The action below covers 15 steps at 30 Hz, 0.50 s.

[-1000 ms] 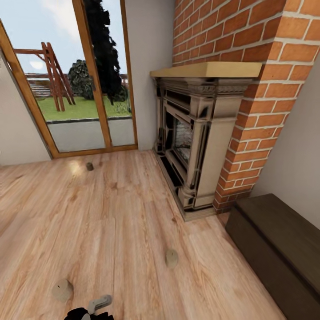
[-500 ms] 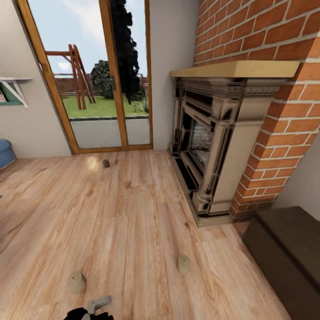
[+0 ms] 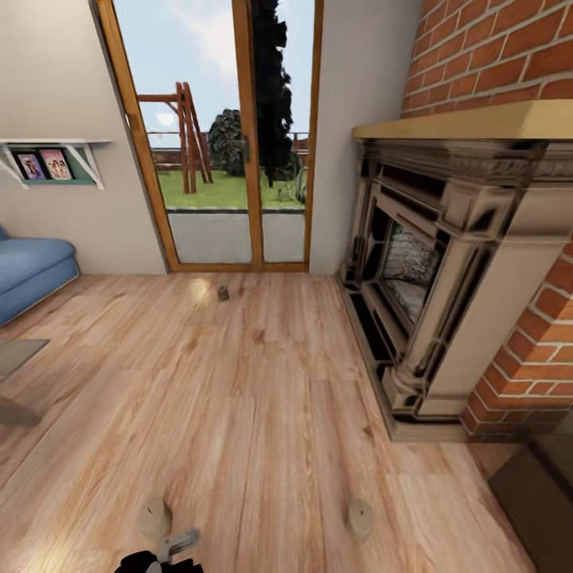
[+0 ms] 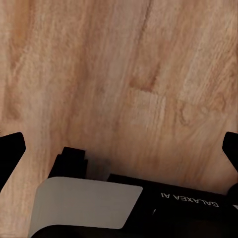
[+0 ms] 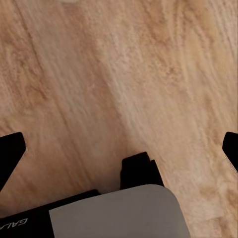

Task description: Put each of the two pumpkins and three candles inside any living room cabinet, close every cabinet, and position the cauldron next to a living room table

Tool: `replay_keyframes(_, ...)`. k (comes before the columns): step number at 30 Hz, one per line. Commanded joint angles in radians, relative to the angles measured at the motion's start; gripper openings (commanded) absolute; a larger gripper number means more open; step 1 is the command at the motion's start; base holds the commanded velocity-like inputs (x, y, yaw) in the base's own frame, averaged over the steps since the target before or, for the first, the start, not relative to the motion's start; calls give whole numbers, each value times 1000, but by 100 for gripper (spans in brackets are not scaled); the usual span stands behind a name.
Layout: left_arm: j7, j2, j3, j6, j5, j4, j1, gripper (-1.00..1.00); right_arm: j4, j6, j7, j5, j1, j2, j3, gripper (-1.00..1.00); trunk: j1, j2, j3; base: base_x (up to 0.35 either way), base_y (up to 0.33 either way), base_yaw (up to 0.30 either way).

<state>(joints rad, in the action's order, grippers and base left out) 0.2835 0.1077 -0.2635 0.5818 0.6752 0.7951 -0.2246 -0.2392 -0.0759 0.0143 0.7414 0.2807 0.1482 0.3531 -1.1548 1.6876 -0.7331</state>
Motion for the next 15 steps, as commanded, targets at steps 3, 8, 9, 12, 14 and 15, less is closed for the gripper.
replay_keyframes(3,10,1,-6,1,10,1,-1,100,-2,-4,1,4,0,1,3,100,-1,0,-1,322,-72,292)
replay_keyframes(8,10,1,-6,1,10,2,-1,100,-2,-4,1,4,0,2,3,100,-1,0,-1,280,-204,291)
replay_keyframes(9,10,1,-6,1,10,2,-1,100,-2,-4,1,4,0,2,3,100,-1,0,-1,262,-236,291)
replay_keyframes(12,10,1,-6,1,10,2,-1,100,-2,-4,1,4,0,2,3,100,-1,0,-1,257,-241,267)
replay_keyframes(14,10,1,-6,1,10,2,-1,100,-2,-4,1,4,0,2,3,100,-1,0,-1,245,-226,124)
replay_keyframes(15,10,1,-6,1,10,1,-1,100,-2,-4,2,4,0,2,3,100,-1,0,-1,229,-186,78)
